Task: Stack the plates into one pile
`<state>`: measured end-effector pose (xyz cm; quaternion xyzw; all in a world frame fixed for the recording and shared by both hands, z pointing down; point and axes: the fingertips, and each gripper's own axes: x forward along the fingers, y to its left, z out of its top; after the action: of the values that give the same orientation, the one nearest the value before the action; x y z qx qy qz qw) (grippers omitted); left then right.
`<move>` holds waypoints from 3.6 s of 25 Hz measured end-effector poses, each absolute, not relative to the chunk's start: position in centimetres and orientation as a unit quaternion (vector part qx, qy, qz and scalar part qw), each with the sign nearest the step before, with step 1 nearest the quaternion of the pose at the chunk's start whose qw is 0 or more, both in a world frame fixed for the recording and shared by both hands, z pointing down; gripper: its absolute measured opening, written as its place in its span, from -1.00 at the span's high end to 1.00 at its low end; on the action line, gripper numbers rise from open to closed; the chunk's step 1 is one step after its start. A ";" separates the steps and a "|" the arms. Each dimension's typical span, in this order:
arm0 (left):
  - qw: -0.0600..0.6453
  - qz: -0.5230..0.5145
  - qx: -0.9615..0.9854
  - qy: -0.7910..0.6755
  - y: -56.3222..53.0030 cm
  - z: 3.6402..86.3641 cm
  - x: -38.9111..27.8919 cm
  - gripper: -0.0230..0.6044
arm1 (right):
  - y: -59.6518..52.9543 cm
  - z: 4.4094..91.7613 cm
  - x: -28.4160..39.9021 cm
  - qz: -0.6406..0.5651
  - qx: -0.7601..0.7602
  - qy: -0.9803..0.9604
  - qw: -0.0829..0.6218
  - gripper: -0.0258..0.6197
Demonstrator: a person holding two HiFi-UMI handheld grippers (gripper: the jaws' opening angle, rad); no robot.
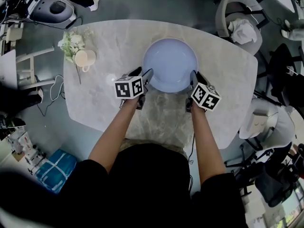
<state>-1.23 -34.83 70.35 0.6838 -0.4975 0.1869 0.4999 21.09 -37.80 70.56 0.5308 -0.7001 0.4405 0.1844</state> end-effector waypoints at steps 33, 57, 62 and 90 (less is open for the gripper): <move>0.433 0.064 0.735 -0.519 -20.0 58.1 -8.9 0.21 | -24.8 57.2 16.1 0.291 0.511 -0.786 0.192 0.52; 0.316 0.039 0.820 -0.475 0.0 50.4 -7.3 0.88 | -1.7 47.2 11.4 0.226 0.481 -0.832 0.157 0.81; 0.281 0.036 0.813 -0.508 4.0 47.5 -5.6 0.88 | 1.5 44.4 12.4 0.204 0.459 -0.855 0.129 0.87; 0.153 0.038 0.818 -0.554 18.9 39.6 7.9 0.88 | 15.9 37.6 26.4 0.101 0.488 -0.863 0.083 0.88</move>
<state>7.86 18.86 39.60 0.8177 -0.5536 0.0380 0.1530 26.36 15.91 37.61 0.4877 -0.8631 0.1015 0.0828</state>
